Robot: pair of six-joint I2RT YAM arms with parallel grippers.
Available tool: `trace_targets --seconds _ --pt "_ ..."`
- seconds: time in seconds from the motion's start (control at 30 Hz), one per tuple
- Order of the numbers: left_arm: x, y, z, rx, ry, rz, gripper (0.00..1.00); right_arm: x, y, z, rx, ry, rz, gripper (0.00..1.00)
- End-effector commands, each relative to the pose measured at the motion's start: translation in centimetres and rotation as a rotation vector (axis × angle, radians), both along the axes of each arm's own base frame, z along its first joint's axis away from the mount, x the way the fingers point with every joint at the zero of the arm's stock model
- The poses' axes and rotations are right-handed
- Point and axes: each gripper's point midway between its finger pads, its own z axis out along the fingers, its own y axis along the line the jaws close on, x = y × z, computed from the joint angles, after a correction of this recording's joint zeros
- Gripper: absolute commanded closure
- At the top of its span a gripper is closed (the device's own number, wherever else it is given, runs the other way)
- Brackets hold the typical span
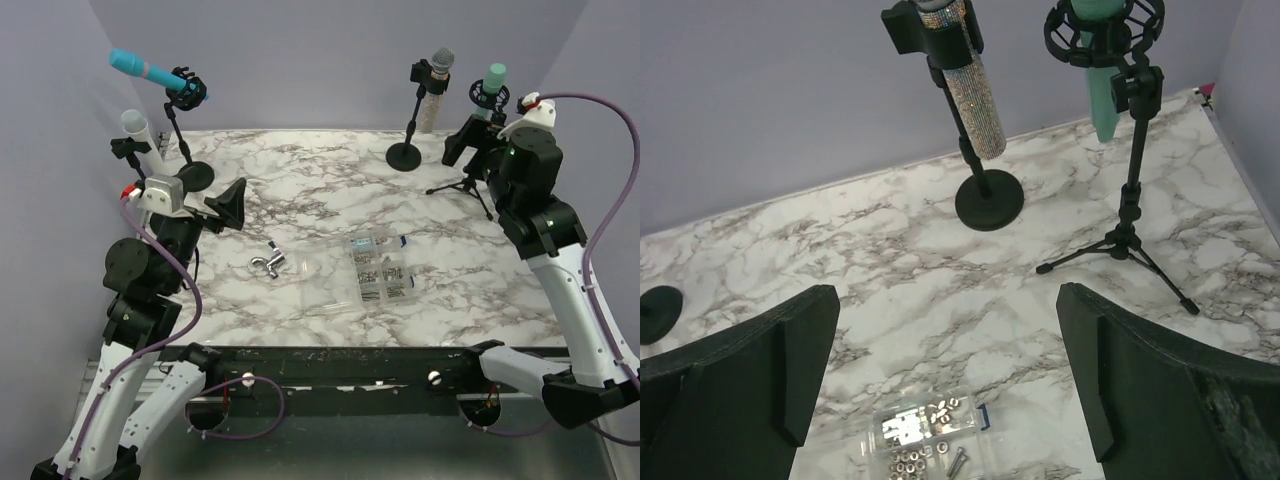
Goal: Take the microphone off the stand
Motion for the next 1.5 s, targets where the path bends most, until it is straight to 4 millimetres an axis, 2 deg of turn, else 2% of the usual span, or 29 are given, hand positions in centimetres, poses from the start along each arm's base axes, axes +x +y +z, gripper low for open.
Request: trace_targets --seconds 0.0,0.23,0.33,0.4,0.57,0.83,1.13,1.27,1.4,1.47 --pt "-1.0 -0.2 2.2 -0.007 -0.083 -0.033 0.01 1.7 0.4 -1.8 -0.005 0.03 -0.019 0.0" --pt "-0.8 -1.5 1.7 -0.012 -0.07 -0.092 0.01 6.4 0.9 -5.1 -0.024 0.091 -0.082 0.0" --pt "-0.7 -2.2 1.4 -0.013 -0.062 -0.123 0.02 8.7 -0.3 -6.8 -0.066 0.117 -0.173 0.0" --pt "-0.7 -2.6 1.3 -0.011 -0.058 -0.143 0.01 10.3 -1.4 -7.1 -0.072 0.115 -0.224 0.0" --pt "-0.6 -3.4 0.9 0.002 -0.051 -0.167 0.02 13.5 -4.8 -6.5 -0.051 0.083 -0.328 0.0" --pt "-0.4 -3.8 0.4 0.024 -0.048 -0.171 0.01 17.0 -8.6 -2.1 -0.091 -0.017 -0.458 0.0" --pt "-0.1 -4.1 0.0 0.039 -0.048 -0.172 0.01 21.0 -10.2 0.2 -0.123 -0.077 -0.505 0.0" --pt "0.1 -4.2 -0.2 0.049 -0.043 -0.172 0.01 22.7 -10.6 0.4 -0.123 -0.094 -0.508 0.0" --pt "0.4 -4.3 -0.5 0.057 -0.041 -0.17 0.02 24.4 -11.1 -0.8 -0.135 -0.083 -0.51 0.0" --pt "0.5 -4.4 -0.7 0.062 -0.035 -0.167 0.02 25.2 -11.0 -1.6 -0.152 -0.073 -0.491 0.03"
